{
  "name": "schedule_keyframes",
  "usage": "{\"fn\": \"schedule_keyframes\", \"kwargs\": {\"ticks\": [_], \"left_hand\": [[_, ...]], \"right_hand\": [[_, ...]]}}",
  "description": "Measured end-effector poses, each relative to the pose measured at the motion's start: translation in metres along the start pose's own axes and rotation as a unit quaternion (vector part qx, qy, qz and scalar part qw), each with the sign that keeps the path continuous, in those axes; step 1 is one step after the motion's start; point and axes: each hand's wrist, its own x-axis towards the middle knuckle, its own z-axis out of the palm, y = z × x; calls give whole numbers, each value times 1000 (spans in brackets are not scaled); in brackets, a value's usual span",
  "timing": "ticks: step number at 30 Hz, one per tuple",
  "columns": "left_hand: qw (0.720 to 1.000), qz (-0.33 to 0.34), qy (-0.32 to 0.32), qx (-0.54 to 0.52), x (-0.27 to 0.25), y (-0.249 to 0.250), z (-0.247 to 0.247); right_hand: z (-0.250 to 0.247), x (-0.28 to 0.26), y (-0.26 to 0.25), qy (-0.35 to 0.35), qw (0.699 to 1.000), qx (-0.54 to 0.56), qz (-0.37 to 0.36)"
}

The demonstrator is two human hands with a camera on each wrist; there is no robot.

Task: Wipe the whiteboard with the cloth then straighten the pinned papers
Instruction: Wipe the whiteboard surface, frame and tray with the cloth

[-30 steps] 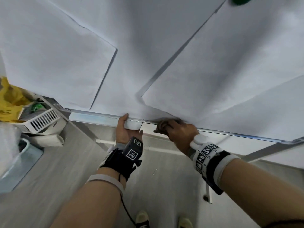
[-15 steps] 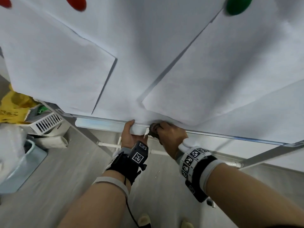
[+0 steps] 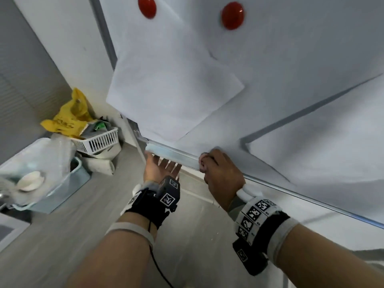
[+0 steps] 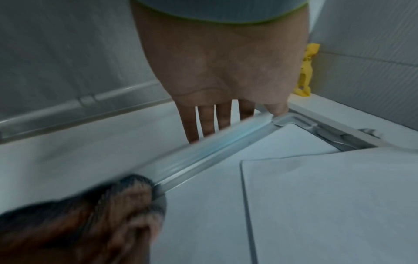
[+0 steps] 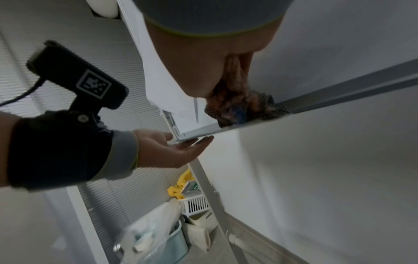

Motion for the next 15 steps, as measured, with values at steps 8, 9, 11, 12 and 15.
{"fn": "schedule_keyframes", "kwargs": {"ticks": [8,9,11,12,15], "left_hand": [[999,-37,36,14,30,30,-6],[999,-39,34,14,30,31,-7],[998,-43,33,13,28,30,-6],[998,-43,35,19,29,31,-7],[997,-53,41,48,30,32,-12]], "right_hand": [[34,26,-30,-21,999,16,43],[38,29,-38,-18,999,15,47],[42,29,-52,-32,998,20,48],[46,31,-58,-34,998,18,43],[50,49,-74,-94,993,49,47]]}}
